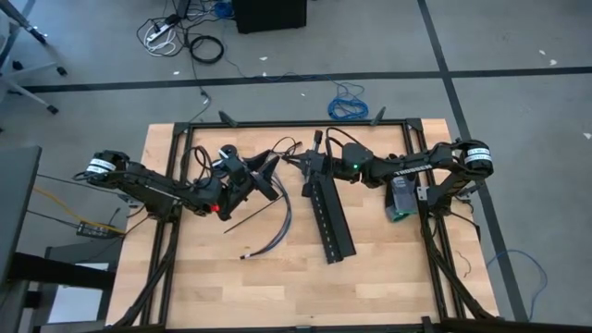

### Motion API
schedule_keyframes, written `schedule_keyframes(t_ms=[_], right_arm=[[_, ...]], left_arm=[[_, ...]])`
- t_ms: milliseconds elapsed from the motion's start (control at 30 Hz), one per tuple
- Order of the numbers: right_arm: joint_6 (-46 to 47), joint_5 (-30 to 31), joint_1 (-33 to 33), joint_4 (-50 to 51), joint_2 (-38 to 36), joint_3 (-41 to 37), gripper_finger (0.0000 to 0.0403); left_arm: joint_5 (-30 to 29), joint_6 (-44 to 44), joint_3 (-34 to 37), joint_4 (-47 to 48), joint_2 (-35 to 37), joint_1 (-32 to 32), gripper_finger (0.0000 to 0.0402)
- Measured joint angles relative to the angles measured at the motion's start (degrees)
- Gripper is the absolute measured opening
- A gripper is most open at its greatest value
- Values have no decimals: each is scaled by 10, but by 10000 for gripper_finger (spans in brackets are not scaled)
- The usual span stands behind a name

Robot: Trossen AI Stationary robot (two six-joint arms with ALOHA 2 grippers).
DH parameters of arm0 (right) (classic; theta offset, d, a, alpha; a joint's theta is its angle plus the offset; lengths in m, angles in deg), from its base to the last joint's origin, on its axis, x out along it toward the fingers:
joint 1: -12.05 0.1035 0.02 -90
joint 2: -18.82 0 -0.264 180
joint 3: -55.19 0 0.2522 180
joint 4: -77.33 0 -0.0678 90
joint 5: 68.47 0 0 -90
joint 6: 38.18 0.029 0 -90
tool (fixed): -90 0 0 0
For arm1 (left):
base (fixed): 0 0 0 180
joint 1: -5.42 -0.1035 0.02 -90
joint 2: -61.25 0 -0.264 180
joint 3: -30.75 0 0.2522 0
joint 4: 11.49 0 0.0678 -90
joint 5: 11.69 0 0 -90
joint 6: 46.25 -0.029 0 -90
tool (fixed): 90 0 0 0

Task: Ziptie cables
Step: Wrap the black zip tie on the cable

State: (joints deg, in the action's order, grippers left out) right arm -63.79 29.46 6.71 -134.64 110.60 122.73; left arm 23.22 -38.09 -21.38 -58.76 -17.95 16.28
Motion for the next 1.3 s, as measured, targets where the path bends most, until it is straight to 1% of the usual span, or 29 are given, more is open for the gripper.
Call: schedule_keyframes(t_ms=[100,167,233,367,400,533,700,833,933,1000,1067,1133,1200,1300], right_arm=[[0,0,0,0,0,0,0],[0,0,0,0,0,0,0],[0,-1,0,0,0,0,0],[0,-21,0,1,0,0,5],[0,-31,0,1,0,0,8],[0,-66,0,6,0,0,28],[33,-67,0,23,-5,0,77],[39,-62,0,27,-7,0,115],[56,-60,-3,39,-9,0,124],[51,-60,-5,79,-18,0,121],[43,-56,-8,131,-34,0,116],[42,-51,-14,205,-63,0,113],[69,-57,-23,296,-95,5,113],[140,-120,-42,391,-113,11,113]], left_arm=[[6,0,0,0,0,0,152],[11,-2,0,1,0,0,131],[14,-7,0,1,0,0,102],[32,-39,0,1,0,0,21],[38,-48,0,0,0,0,11],[41,-72,0,-2,0,0,2],[36,-105,0,-4,0,0,0],[22,-126,0,-3,0,0,0],[21,-133,0,-3,0,0,0],[16,-164,0,-3,0,6,0],[-30,-214,0,0,9,26,0],[-92,-269,0,-2,24,58,0],[-155,-317,0,0,36,97,0],[-243,-379,0,6,43,153,0]])
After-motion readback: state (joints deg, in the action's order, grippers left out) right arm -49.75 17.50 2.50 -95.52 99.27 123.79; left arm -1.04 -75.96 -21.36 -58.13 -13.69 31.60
